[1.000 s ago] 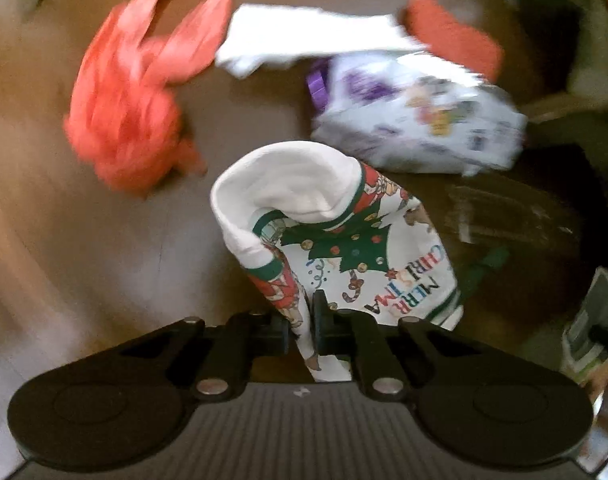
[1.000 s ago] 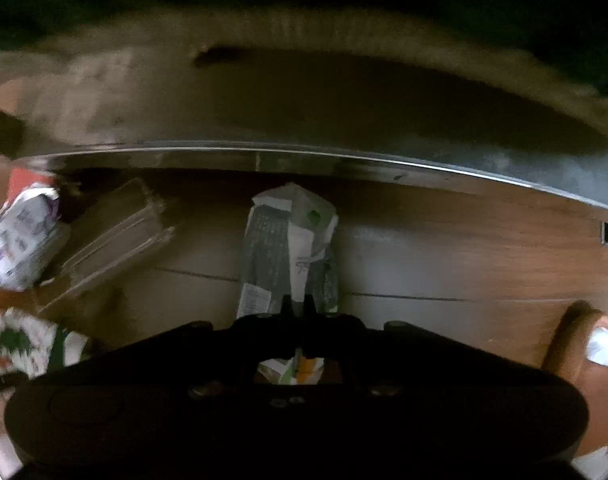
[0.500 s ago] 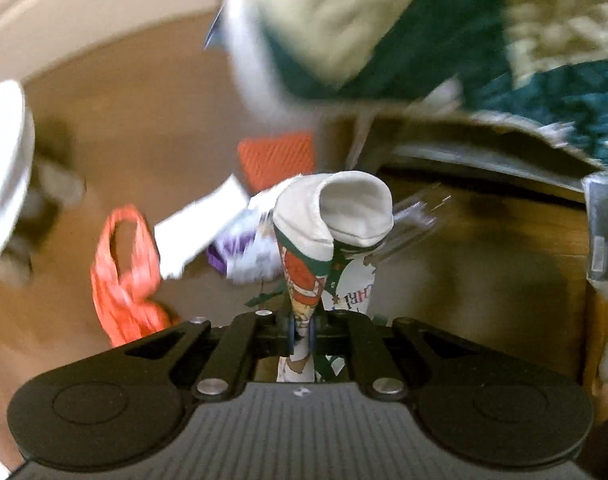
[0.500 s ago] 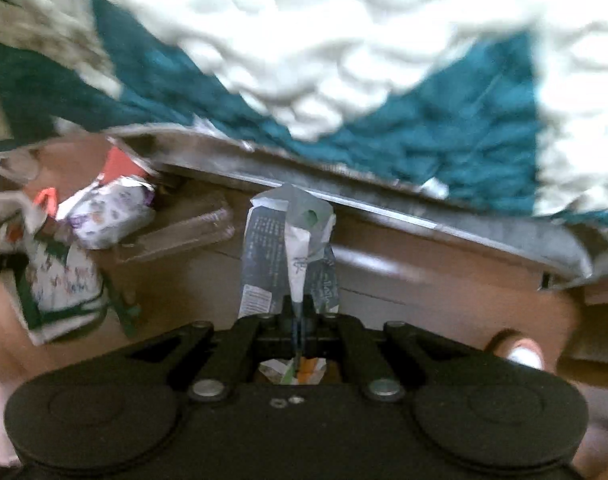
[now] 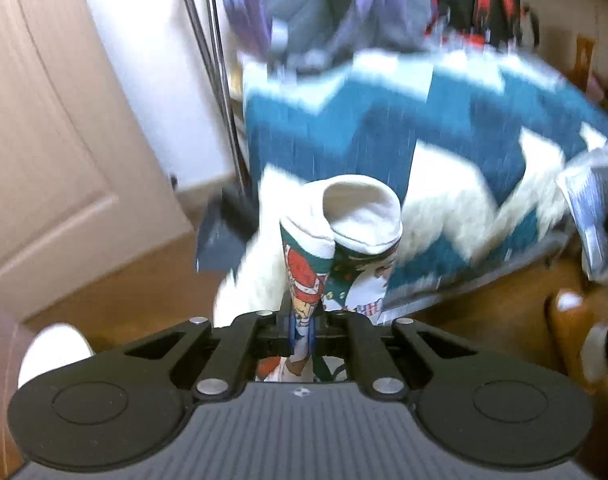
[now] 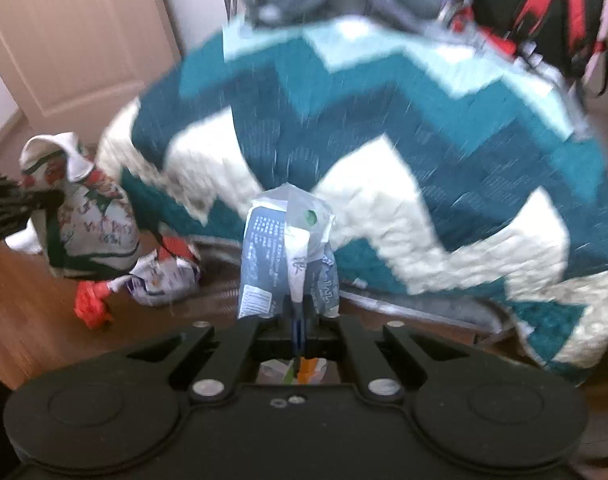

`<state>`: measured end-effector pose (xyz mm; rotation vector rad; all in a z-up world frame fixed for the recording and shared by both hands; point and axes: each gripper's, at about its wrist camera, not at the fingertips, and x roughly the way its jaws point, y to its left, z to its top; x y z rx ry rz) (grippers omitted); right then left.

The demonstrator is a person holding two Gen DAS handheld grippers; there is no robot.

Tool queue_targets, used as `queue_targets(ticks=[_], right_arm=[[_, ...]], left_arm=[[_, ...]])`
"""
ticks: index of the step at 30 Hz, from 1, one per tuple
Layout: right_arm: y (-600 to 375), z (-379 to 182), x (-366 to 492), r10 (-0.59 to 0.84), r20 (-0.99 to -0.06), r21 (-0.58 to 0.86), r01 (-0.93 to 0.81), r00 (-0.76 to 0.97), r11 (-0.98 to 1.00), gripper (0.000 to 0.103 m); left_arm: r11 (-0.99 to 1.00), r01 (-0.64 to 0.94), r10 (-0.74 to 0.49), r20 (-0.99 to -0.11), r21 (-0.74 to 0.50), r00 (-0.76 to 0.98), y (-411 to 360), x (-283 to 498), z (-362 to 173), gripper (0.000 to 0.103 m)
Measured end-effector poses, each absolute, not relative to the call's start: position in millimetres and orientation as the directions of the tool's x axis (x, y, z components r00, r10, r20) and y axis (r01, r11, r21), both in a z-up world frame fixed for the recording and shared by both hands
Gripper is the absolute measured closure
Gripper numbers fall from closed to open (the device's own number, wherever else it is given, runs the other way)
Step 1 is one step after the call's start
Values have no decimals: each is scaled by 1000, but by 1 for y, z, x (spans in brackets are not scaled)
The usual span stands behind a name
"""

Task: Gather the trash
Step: 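Carry the sock and milk carton in both tools to the teal wastebasket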

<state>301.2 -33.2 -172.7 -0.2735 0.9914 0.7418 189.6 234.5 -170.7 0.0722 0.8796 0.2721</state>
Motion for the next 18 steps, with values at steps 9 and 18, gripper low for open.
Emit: queue_targets(ticks=[9, 18], right_arm=[[-113, -51, 283, 496, -715, 23, -692, 494, 722, 101], [-221, 49, 274, 493, -627, -19, -645, 603, 764, 101]], left_arm=[[983, -134, 185, -635, 127, 751, 167, 217, -36, 97], [999, 20, 7, -585, 39, 811, 57, 241, 78, 97]])
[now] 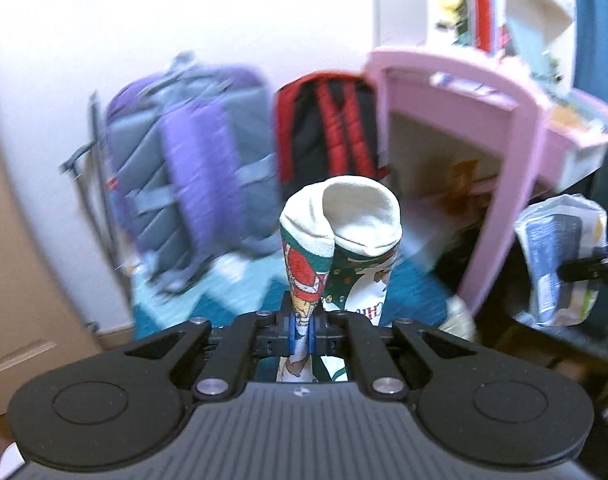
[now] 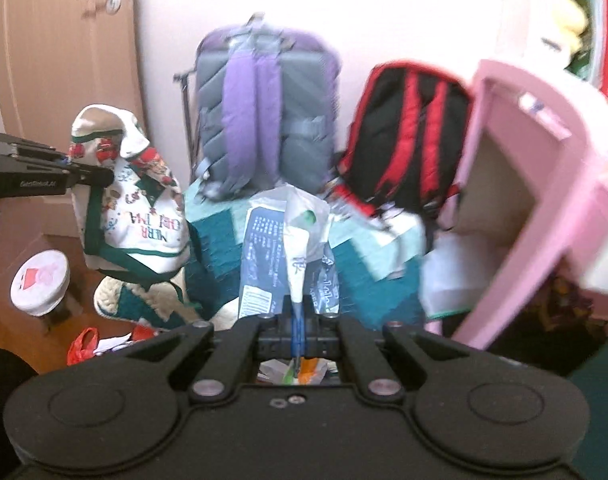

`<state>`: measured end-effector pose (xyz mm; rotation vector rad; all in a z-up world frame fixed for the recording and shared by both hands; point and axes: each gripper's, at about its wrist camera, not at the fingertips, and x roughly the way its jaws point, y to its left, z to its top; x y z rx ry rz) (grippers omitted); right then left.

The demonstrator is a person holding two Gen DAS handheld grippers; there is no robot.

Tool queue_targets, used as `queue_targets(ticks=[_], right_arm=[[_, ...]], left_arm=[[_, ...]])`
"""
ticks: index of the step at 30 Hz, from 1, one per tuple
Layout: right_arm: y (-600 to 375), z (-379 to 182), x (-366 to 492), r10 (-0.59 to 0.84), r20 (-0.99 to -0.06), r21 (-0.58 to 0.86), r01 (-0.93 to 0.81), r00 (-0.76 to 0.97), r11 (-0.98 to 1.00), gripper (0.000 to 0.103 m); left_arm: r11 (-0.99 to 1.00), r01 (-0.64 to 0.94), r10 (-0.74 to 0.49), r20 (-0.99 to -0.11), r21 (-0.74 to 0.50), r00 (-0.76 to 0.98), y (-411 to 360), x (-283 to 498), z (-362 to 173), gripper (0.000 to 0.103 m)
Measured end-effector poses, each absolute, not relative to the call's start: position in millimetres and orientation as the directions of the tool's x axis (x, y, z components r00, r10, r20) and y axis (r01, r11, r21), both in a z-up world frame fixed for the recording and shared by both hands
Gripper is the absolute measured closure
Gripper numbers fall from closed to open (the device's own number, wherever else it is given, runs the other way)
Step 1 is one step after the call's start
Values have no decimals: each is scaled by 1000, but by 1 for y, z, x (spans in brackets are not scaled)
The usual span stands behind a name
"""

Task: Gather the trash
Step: 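Carry the sock and milk carton in both tools to the teal wastebasket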

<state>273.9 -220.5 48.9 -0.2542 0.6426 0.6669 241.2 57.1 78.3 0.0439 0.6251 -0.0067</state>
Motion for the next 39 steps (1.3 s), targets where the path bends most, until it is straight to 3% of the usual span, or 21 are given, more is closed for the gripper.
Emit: queue_targets(ticks=[15, 27, 35, 39], right_arm=[[-391, 169, 268, 333, -486, -145, -450, 808, 881, 101], [-520, 174, 290, 107, -517, -138, -206, 850, 969, 101], [-547, 162, 303, 54, -549, -146, -160, 834, 976, 101], [-560, 153, 313, 56, -587, -115, -152, 807, 982, 101]], left_arm=[[960, 279, -243, -434, 20, 867, -137, 282, 208, 97], [880, 475, -440, -364, 7, 821, -293, 319, 263, 97], [837, 545, -521, -370, -44, 770, -367, 338, 266, 97], [836, 546, -506, -461, -55, 729, -395, 360, 234, 97]])
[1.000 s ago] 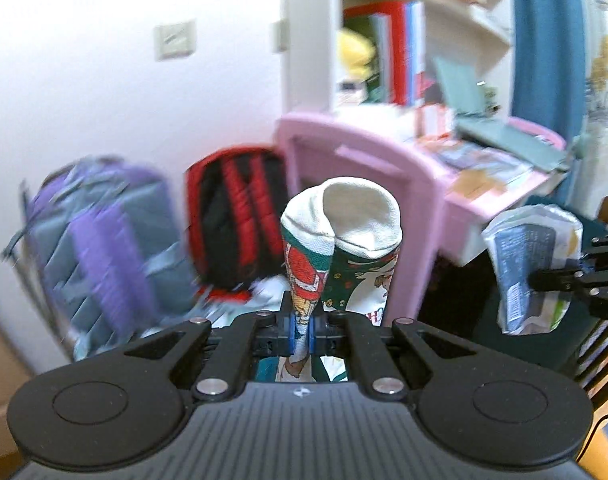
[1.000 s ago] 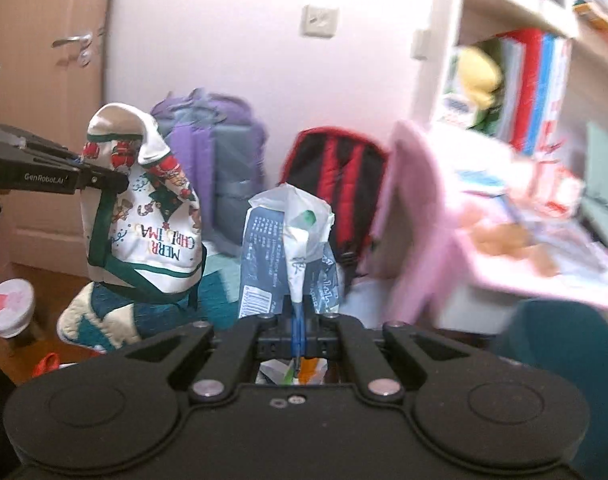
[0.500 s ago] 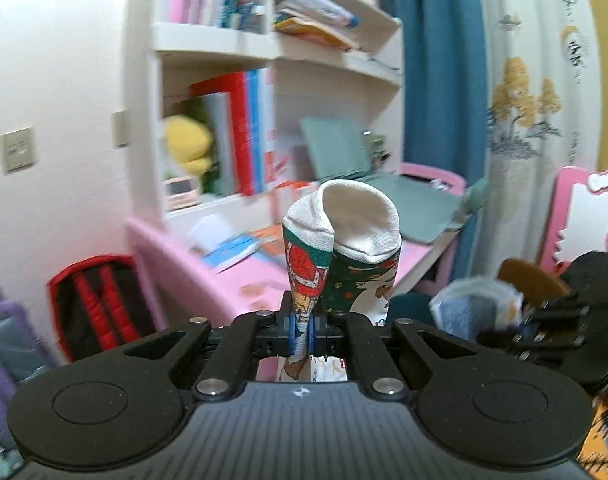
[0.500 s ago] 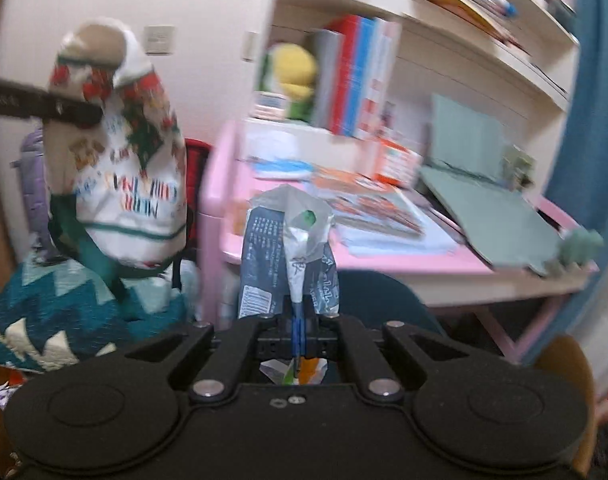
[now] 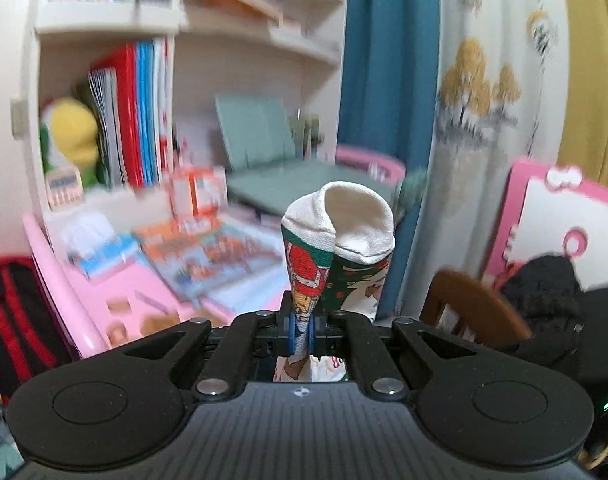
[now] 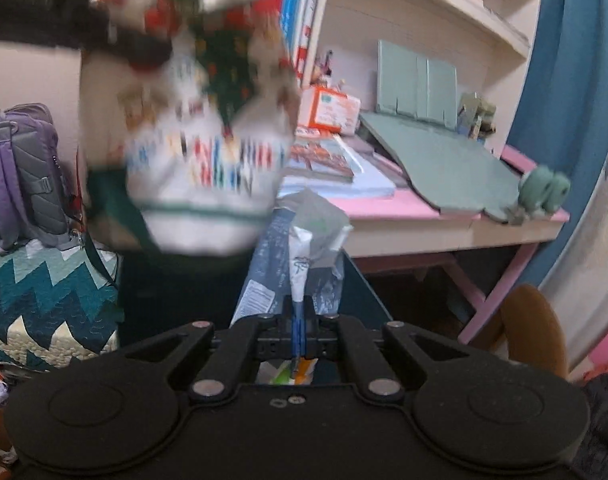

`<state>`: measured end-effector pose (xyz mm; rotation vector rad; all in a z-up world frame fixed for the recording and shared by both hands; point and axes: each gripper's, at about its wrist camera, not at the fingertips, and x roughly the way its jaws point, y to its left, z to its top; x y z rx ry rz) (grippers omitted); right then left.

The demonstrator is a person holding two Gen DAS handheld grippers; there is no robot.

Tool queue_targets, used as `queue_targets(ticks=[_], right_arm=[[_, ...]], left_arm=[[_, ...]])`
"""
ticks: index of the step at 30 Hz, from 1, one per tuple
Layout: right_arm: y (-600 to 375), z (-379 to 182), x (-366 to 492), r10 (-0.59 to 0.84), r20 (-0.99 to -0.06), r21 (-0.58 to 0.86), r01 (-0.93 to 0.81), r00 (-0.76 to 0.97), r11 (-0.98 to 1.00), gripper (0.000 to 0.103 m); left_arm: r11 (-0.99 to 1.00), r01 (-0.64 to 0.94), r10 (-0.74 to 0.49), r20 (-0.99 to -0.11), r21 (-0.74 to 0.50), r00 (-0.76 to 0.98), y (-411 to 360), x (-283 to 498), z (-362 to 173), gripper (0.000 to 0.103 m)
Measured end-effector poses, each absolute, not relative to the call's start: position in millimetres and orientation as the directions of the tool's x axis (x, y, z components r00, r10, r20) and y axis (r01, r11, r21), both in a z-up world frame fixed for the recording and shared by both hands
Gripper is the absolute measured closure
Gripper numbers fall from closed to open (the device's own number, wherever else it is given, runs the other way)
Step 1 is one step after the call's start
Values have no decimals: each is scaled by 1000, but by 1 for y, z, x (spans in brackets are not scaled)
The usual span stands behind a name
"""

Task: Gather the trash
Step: 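Carry the sock and milk carton in both tools to the teal wastebasket, then open both tools over the teal wastebasket to drop the sock and carton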

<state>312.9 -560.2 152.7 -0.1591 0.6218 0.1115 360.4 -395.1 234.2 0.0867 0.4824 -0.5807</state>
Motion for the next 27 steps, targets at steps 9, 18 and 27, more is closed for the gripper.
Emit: queue_targets(ticks=[9, 18, 27], right_arm=[[-559, 121, 344, 31, -697, -136, -175, 716, 975, 97], [-552, 108, 360, 18, -751, -149, -196, 660, 969, 83], [-561, 116, 351, 39, -744, -110, -180, 667, 977, 75]], left_arm=[[834, 551, -451, -620, -36, 642, -423, 399, 164, 97], [811, 585, -419, -708, -11, 568, -452, 413, 128, 96], [827, 556, -408, -767, -81, 495, -448, 419, 104, 88]])
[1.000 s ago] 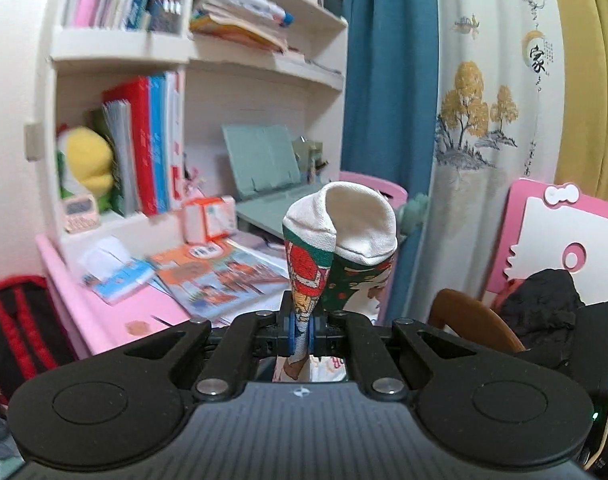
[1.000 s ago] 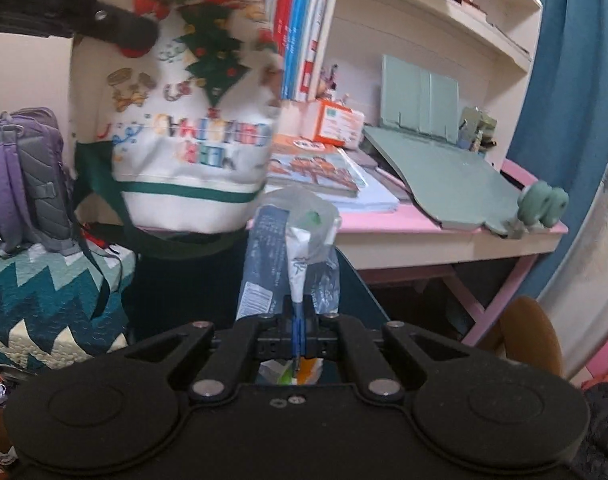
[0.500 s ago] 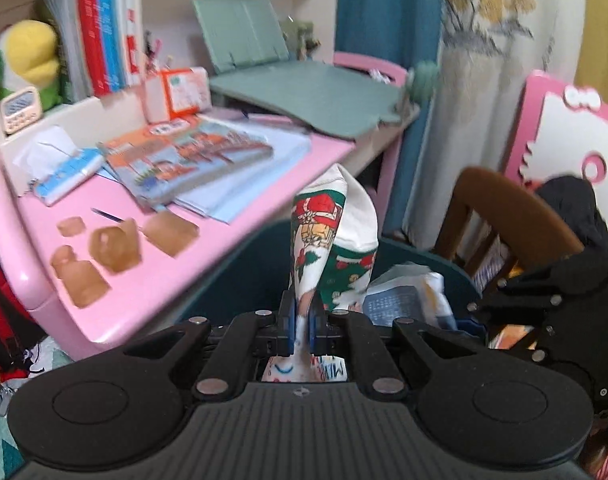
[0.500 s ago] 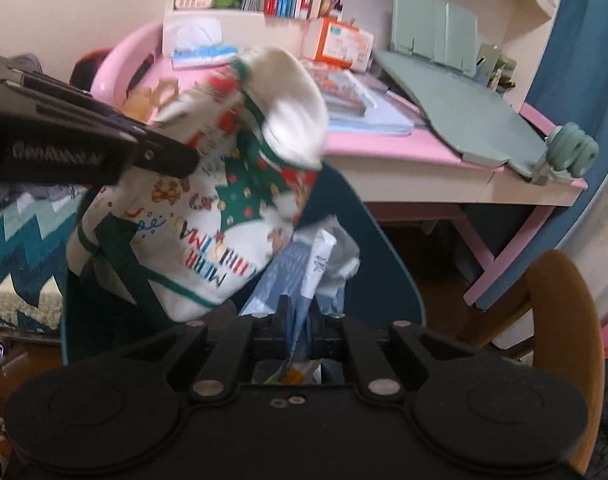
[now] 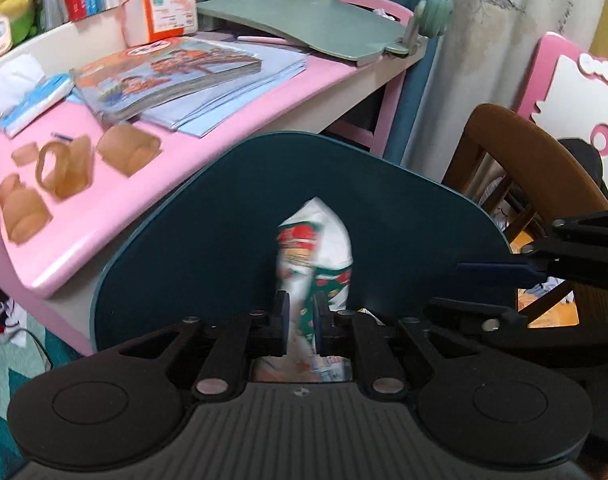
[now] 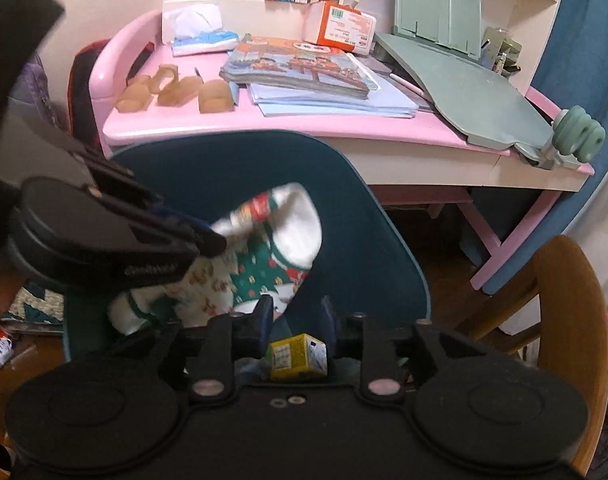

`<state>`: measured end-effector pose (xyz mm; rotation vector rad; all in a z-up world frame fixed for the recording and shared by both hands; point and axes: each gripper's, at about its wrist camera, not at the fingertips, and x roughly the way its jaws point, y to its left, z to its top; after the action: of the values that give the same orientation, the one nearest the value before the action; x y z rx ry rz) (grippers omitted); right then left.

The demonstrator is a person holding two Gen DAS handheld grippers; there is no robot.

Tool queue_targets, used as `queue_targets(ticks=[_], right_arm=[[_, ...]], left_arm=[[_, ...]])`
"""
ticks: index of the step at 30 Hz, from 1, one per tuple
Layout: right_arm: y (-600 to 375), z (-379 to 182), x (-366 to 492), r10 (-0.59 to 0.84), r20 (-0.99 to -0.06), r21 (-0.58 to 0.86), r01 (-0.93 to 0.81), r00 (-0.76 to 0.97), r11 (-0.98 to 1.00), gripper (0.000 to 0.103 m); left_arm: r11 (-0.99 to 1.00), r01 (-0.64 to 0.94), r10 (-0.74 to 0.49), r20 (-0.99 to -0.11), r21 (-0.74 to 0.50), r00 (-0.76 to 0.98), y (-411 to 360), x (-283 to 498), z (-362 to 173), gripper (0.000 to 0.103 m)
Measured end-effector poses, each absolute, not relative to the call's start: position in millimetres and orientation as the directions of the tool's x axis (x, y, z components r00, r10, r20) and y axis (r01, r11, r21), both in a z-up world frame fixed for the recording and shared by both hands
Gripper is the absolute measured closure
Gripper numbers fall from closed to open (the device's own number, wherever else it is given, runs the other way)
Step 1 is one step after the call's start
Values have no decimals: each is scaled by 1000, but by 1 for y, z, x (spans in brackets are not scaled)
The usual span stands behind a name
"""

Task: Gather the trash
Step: 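Open both tools over the teal wastebasket to drop the sock and carton, then move both open tools back toward the trash beside the bed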

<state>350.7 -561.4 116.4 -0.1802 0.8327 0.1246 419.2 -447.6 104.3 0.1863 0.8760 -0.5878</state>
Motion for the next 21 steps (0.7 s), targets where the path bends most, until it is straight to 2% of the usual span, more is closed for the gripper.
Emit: queue_targets(ticks=[2, 6, 21], right_arm=[[-562, 120, 348, 50, -740, -97, -180, 671, 979, 74], [-559, 128, 338, 71, -728, -81, -189, 681, 979, 73], [-514, 169, 285, 166, -659, -55, -268, 733, 962, 68]], left_arm=[[828, 553, -419, -762, -97, 494, -443, 416, 105, 79], [831, 547, -431, -738, -100, 519, -432, 404, 114, 40], [859, 506, -423, -670, -81, 610, -353, 342, 163, 39]])
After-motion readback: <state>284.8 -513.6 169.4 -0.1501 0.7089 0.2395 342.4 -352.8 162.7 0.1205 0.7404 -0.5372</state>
